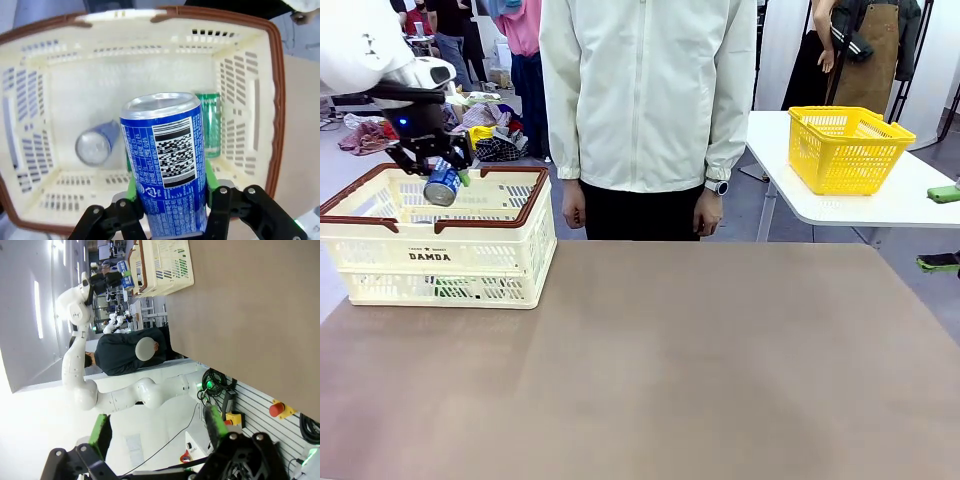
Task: Place the drinks into the Shopping basket.
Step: Pick up one drink and place it into the Shopping basket.
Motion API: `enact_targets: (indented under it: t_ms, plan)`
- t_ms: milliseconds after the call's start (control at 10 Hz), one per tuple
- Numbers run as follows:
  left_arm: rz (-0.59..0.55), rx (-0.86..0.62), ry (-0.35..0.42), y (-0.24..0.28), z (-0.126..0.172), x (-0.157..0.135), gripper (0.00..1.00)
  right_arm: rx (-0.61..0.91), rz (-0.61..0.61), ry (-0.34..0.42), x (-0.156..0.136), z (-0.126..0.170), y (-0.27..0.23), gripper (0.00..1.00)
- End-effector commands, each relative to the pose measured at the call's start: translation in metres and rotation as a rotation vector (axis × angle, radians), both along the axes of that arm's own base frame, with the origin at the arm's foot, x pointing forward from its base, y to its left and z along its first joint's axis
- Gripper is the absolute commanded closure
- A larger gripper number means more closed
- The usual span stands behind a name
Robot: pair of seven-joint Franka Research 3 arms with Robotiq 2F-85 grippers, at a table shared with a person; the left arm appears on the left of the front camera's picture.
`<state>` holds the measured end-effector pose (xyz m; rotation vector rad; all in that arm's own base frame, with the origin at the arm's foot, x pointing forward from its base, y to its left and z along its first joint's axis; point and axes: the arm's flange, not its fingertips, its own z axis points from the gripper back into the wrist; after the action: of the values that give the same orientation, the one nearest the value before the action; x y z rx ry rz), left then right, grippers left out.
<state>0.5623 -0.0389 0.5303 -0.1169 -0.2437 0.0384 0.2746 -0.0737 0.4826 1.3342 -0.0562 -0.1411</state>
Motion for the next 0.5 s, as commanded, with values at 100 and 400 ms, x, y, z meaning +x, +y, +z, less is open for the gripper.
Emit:
enact_targets:
  t_ms: [100, 400]
  plan:
    - [-0.043, -0.010, 0.016, 0.006, -0.013, 0.023, 1.00, 0.009, 0.005, 0.001, 0.000, 0.004, -0.001, 0.00]
    - [-0.065, -0.088, 0.098, 0.015, -0.073, 0.039, 1.00, 0.009, 0.005, 0.001, 0.000, 0.004, -0.001, 0.00]
